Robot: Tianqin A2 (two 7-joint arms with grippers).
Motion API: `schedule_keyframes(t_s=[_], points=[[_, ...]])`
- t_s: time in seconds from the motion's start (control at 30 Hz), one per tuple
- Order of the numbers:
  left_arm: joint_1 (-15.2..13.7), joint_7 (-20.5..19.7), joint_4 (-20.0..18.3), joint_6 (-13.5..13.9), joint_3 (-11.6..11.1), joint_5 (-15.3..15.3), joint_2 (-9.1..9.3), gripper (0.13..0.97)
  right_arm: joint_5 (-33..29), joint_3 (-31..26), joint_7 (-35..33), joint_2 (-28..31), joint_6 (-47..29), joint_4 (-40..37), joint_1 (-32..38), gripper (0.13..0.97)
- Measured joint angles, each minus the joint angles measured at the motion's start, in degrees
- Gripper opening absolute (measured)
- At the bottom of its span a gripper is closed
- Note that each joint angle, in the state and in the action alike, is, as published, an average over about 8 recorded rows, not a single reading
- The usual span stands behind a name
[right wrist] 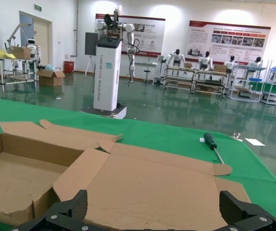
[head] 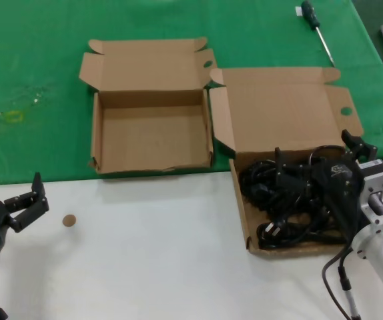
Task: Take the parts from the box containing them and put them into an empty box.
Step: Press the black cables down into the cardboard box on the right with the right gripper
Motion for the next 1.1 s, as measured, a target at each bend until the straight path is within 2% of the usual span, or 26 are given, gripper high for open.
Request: schedule_keyframes(t_s=[1.1], points=[[0.00, 0.00, 0.00, 0.00, 0.00, 0.00, 0.00, 0.966, 0.00, 0.00, 0.00, 0.00, 0.00, 0.00, 0.00, 0.966]])
